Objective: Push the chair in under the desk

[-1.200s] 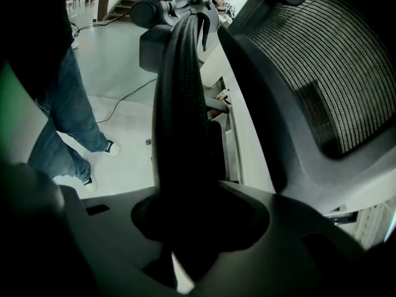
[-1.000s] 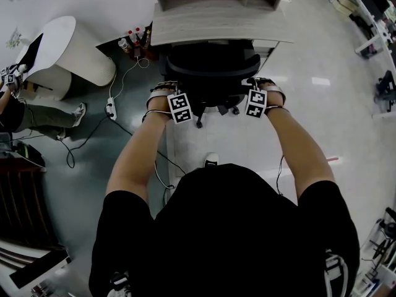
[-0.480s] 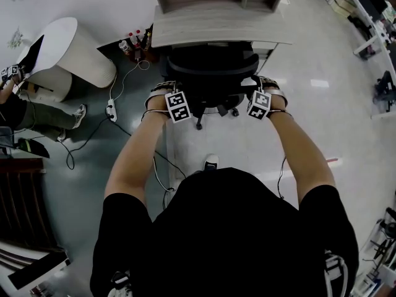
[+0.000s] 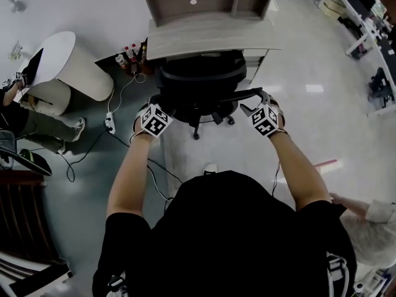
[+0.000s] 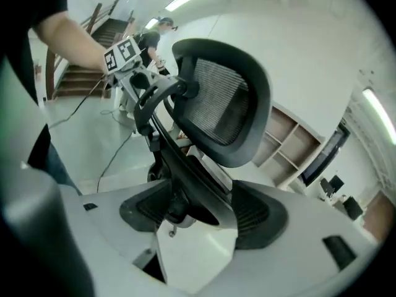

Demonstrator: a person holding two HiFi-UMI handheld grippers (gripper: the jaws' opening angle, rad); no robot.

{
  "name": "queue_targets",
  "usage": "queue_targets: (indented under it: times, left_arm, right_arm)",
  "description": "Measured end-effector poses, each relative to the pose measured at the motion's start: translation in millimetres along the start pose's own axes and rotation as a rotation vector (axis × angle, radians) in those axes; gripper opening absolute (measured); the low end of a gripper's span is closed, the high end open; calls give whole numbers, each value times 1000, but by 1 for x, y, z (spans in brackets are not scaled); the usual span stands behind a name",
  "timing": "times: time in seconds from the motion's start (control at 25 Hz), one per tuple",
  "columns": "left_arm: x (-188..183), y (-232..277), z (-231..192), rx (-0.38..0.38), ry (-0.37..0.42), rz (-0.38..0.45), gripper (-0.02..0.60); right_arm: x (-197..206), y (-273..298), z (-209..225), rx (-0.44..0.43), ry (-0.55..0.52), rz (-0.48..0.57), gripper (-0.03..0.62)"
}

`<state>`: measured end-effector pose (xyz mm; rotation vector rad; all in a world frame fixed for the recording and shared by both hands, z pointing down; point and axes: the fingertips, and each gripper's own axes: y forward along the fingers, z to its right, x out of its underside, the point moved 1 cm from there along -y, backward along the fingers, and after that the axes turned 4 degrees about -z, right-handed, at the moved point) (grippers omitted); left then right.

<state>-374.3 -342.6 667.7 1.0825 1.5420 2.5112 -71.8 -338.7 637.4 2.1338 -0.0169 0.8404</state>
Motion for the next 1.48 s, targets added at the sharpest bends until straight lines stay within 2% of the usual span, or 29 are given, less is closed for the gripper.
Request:
queue_targets:
  times: [0.12, 0.32, 0.52, 0.6, 0.92, 1.12, 1.48]
  left_arm:
    - [-15, -22, 4, 0, -141, 144, 249]
    - [-30, -45, 15, 1, -309, 294, 241]
    - [-36, -66, 12, 39, -563, 465, 221]
    - [-34, -72, 8, 33, -618, 502, 213]
    - [-22, -79, 18, 8, -614, 486, 178]
    - [-17, -80, 27, -4, -586, 449, 156]
    - [-21, -83, 24, -21, -590, 458, 129]
  right_arm:
    - [-2, -19, 4, -18, 166, 67, 278]
    - [2, -41, 11, -51, 456, 170, 223]
    - [0, -55, 16, -58, 594, 218, 159]
    - [-2, -59, 18, -63, 619, 232, 131]
    - [-5, -65, 20, -50, 636, 262, 56]
    - [-4, -65, 24, -53, 642, 269, 35]
    - [-4, -64, 27, -55, 663, 278, 15]
